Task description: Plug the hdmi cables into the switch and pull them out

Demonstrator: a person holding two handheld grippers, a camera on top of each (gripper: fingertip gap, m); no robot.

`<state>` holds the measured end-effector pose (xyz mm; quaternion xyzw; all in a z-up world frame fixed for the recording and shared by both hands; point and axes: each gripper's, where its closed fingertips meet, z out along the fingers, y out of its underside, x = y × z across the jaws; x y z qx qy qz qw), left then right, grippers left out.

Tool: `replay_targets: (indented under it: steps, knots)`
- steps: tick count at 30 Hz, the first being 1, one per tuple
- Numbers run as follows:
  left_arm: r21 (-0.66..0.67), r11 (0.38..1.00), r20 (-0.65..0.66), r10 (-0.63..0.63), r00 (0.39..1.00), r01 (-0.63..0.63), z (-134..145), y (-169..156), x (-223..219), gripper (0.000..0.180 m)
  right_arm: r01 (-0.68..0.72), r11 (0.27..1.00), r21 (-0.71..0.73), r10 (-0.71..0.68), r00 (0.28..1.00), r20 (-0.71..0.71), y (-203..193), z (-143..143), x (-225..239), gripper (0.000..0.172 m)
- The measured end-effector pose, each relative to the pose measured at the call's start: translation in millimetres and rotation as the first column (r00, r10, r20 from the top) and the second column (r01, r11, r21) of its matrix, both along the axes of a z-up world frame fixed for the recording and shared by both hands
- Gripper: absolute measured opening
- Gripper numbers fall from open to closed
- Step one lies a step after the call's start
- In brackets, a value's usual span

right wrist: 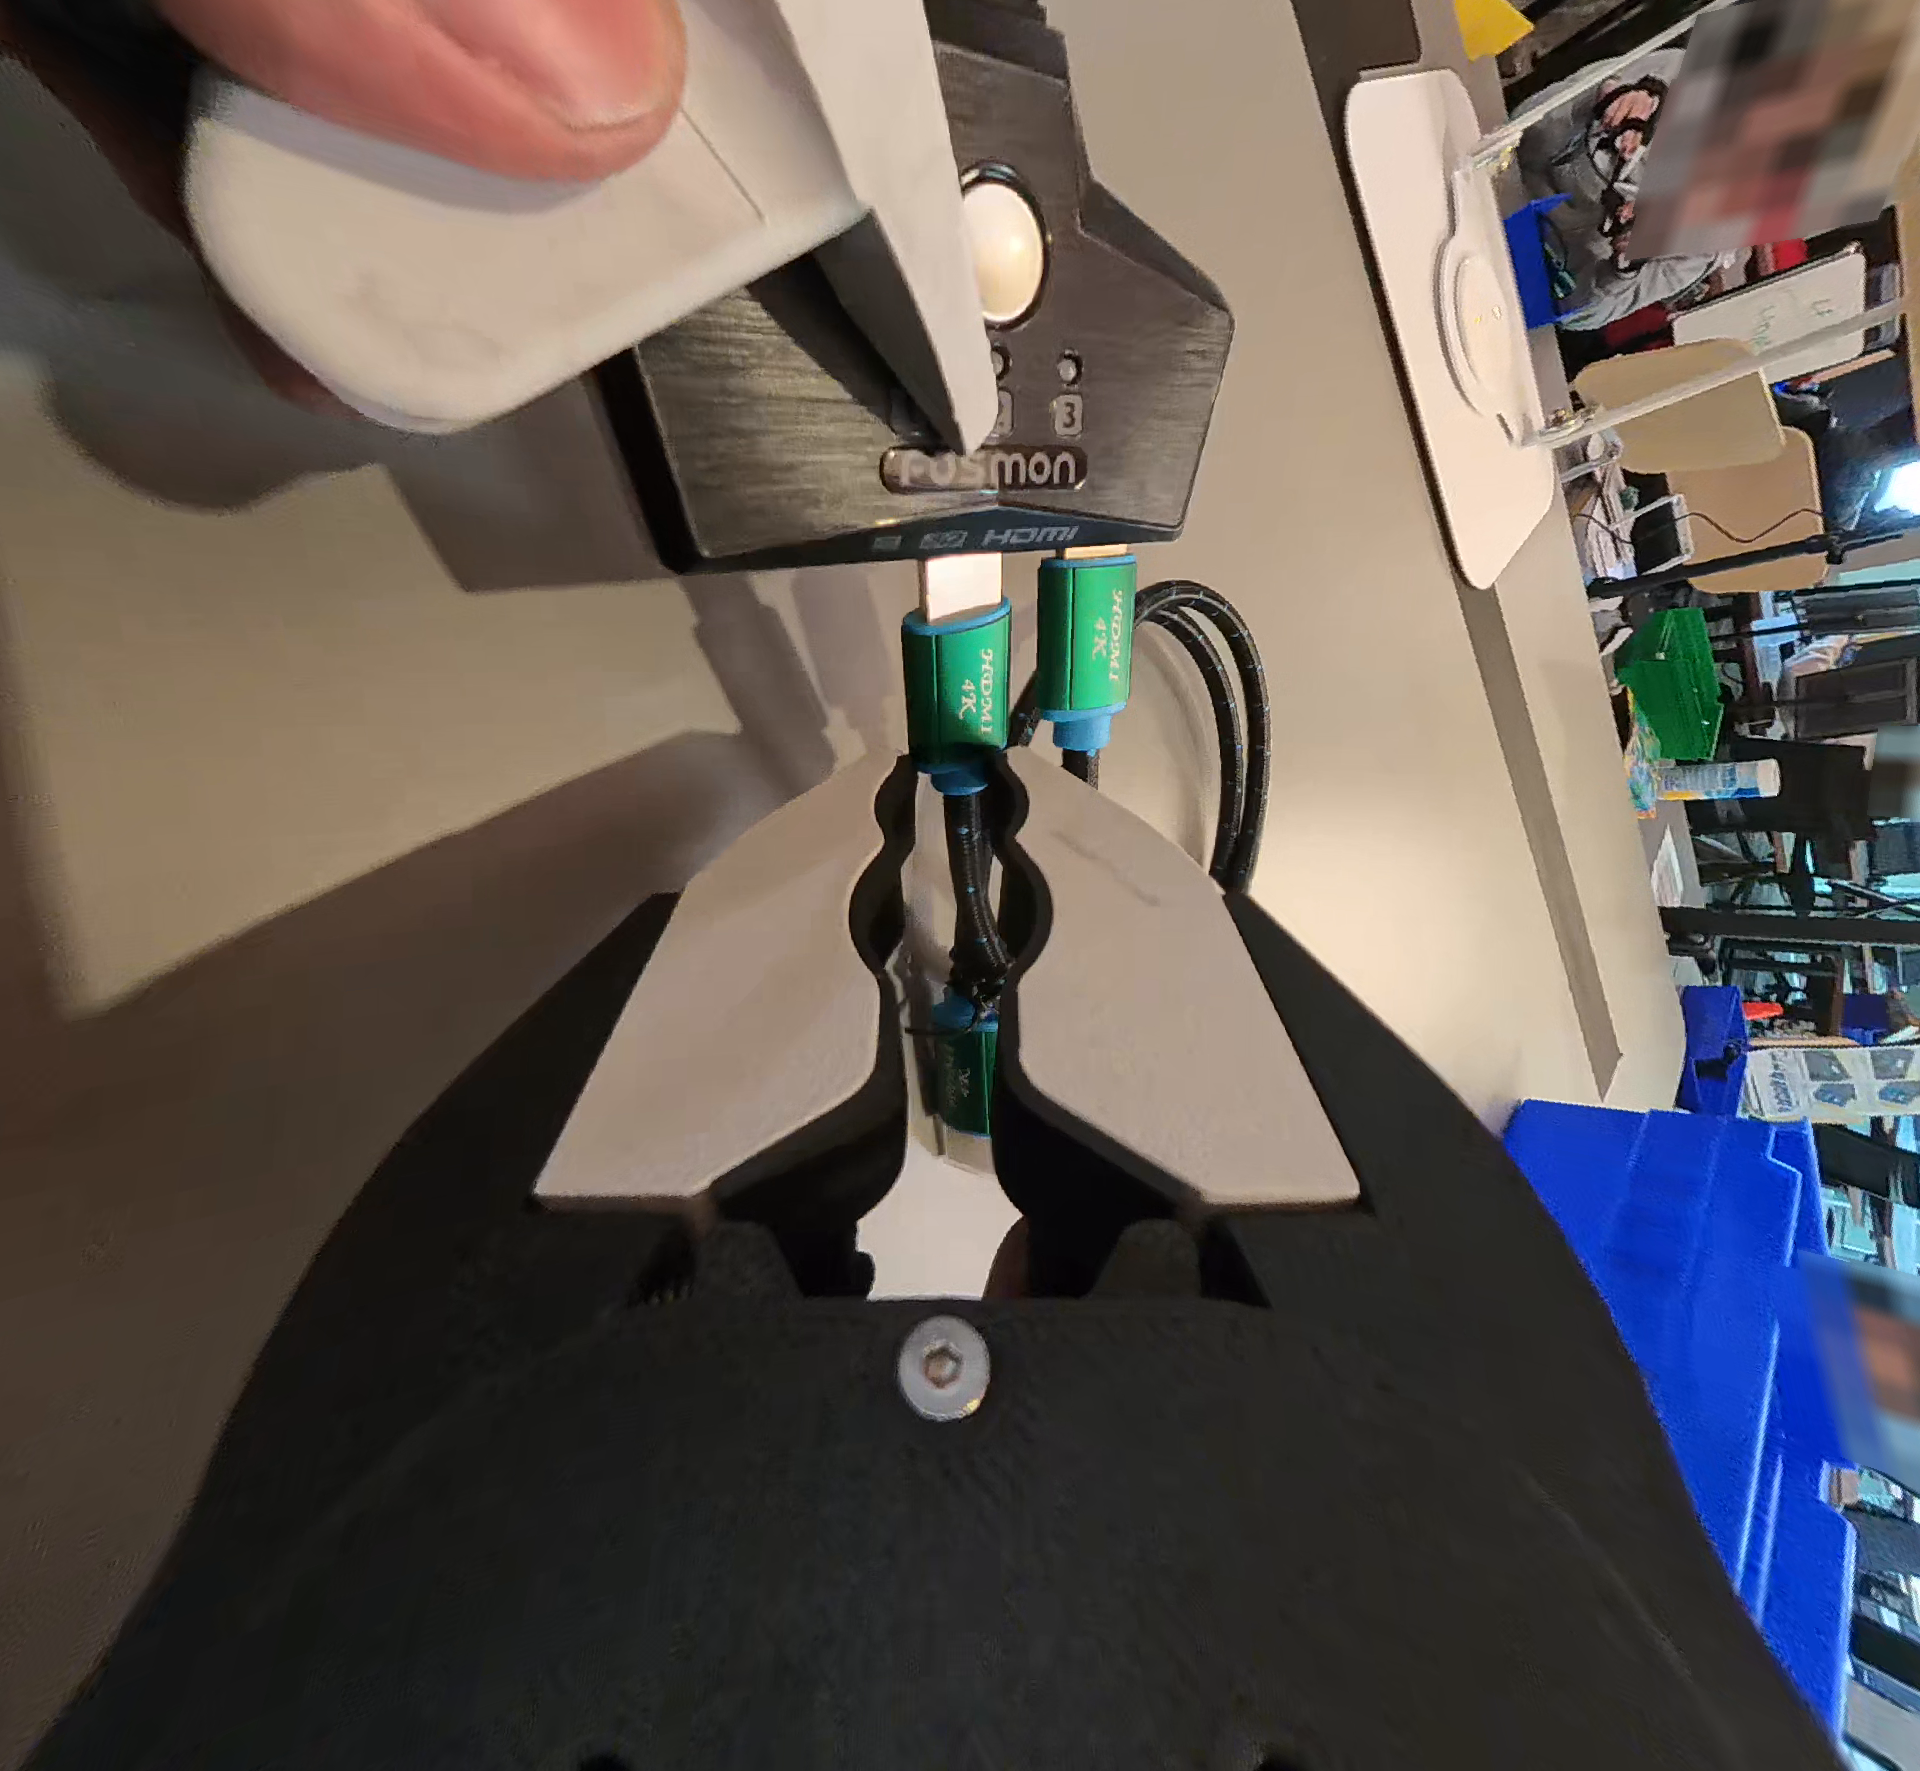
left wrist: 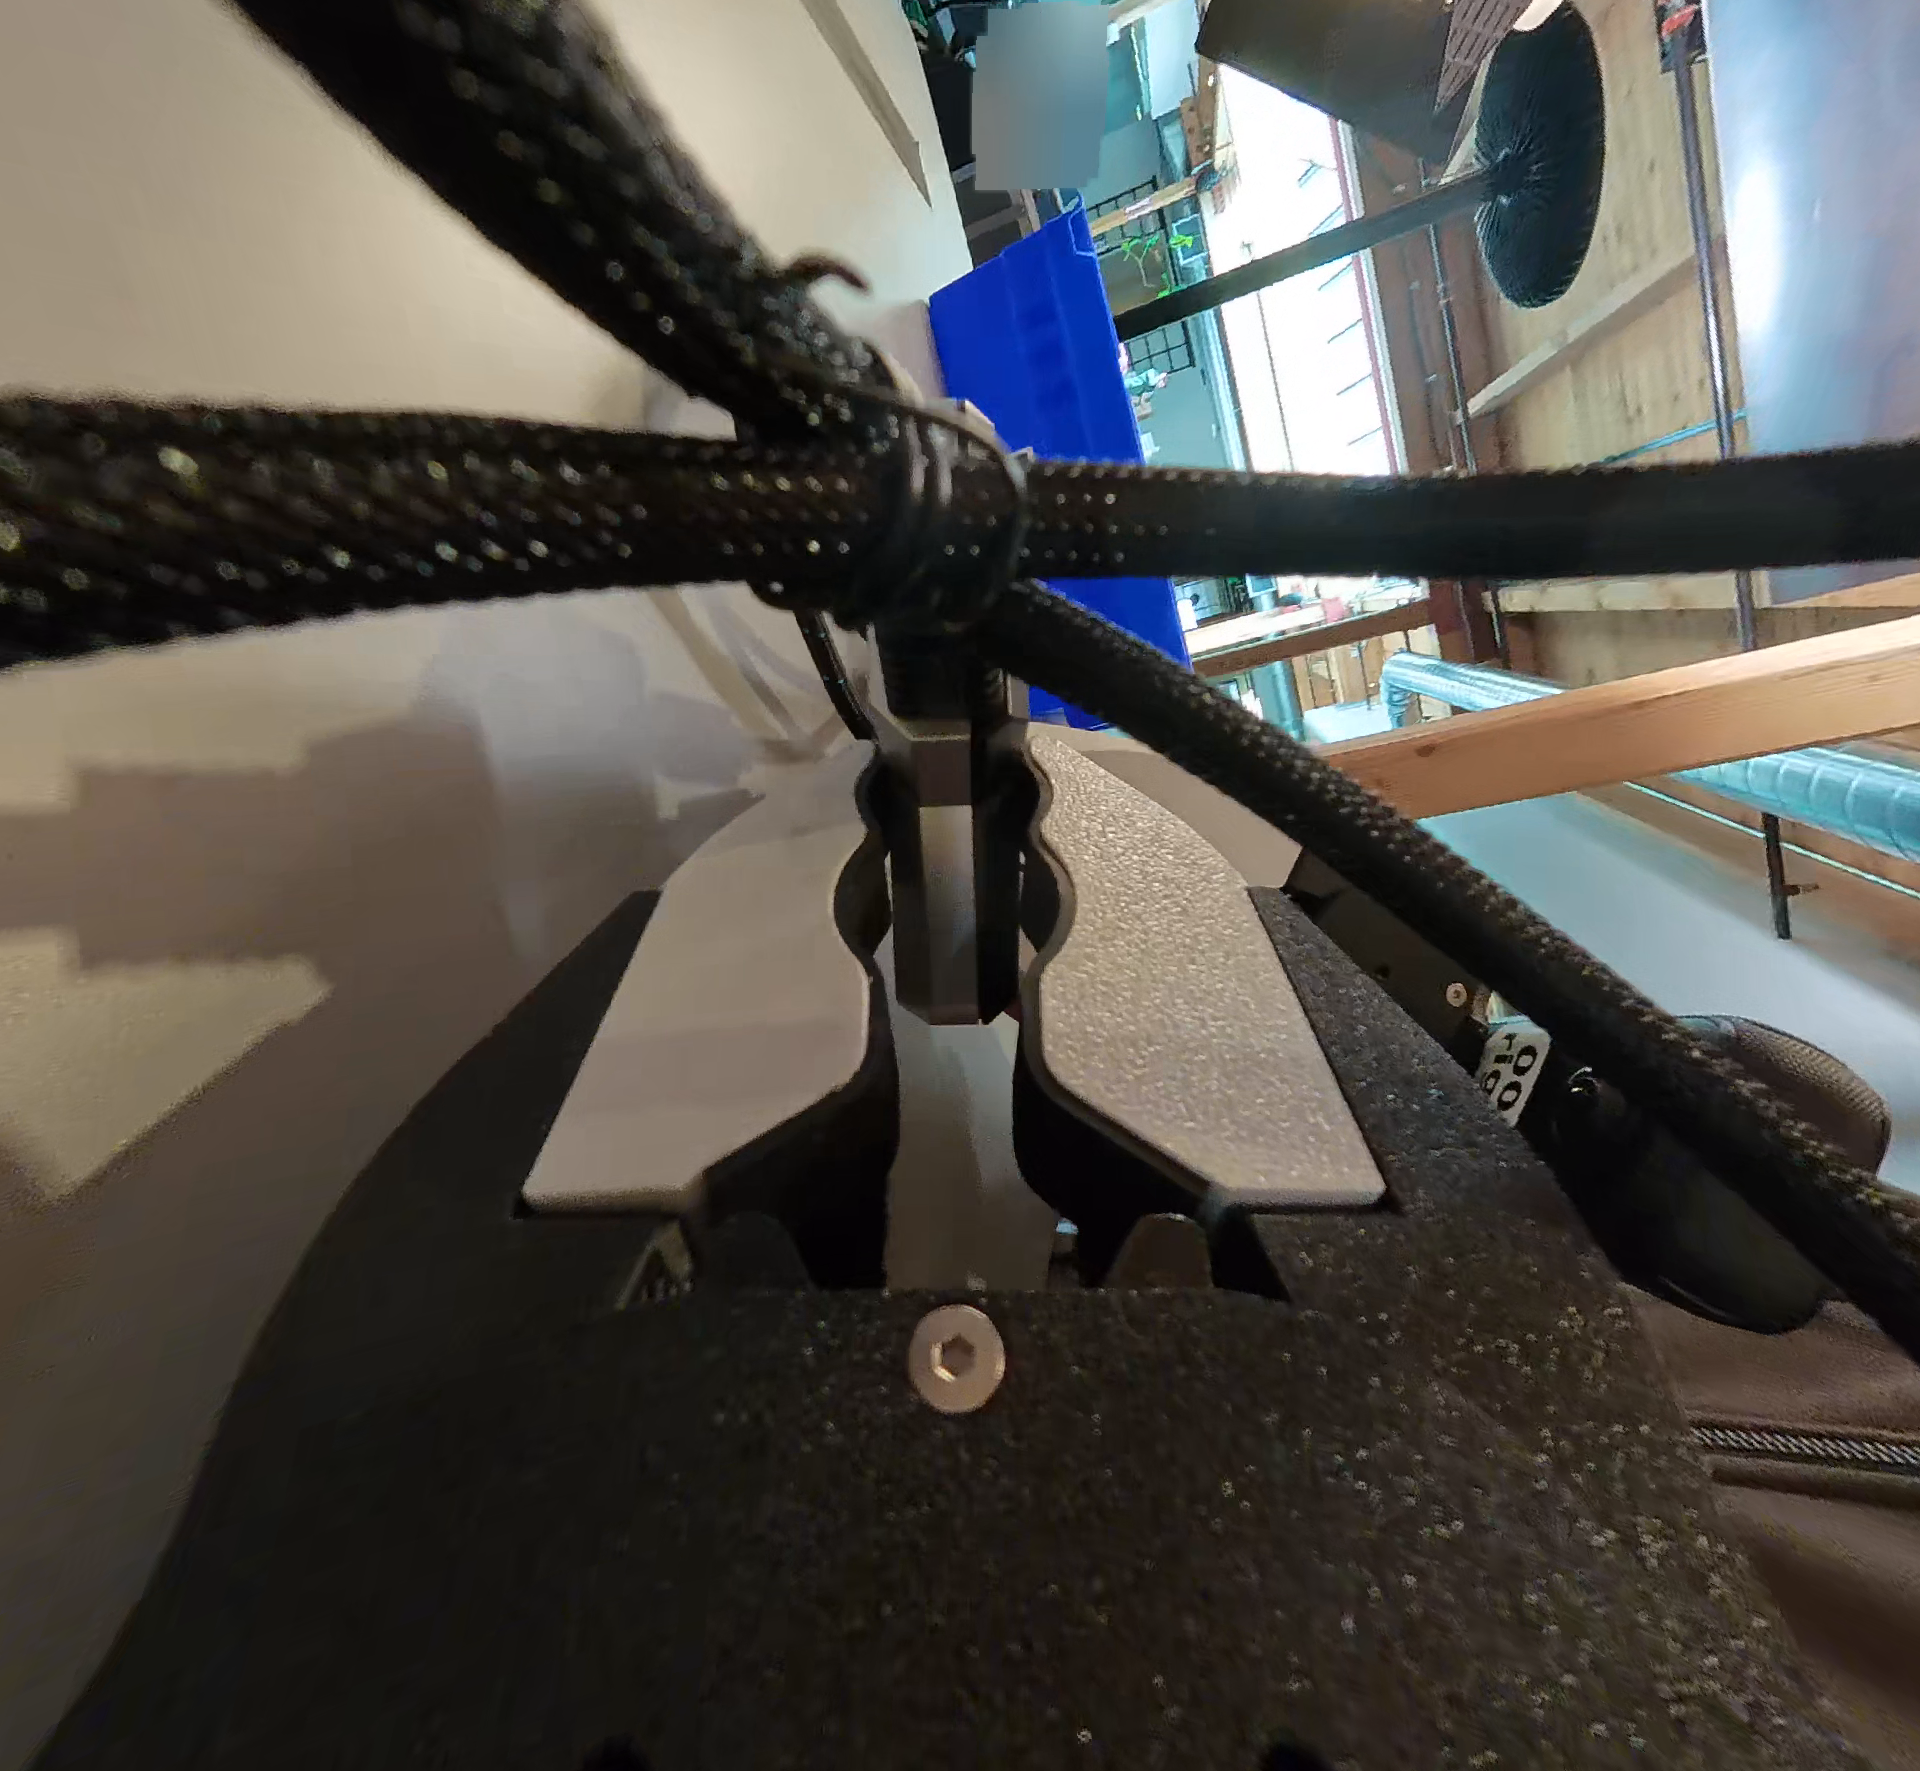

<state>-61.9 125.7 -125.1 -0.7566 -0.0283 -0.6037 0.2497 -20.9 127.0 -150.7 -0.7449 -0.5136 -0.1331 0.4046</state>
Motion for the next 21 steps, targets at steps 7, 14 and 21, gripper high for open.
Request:
replay_targets:
  steps: [7, 14, 21]
  knots:
    - [0.014, 1.000, -0.002, -0.012, 1.000, 0.012, -1, 0, -4, 0.021, -0.032, 0.999, -0.014, 0.031, 0.999, -0.020, -1, -1, -5, 0.012]
    - [0.032, 0.999, -0.008, 0.021, 1.000, -0.020, -3, 2, -4, 0.021, 0.004, 1.000, -0.020, -0.005, 0.997, -0.074, 1, -3, -4, 0.014]
    - [-0.060, 0.998, 0.128, 0.026, 0.991, -0.018, -6, 0, -1, 0.021, -0.045, 0.994, 0.101, 0.042, 0.999, 0.032, 5, -13, 2, 0.024]
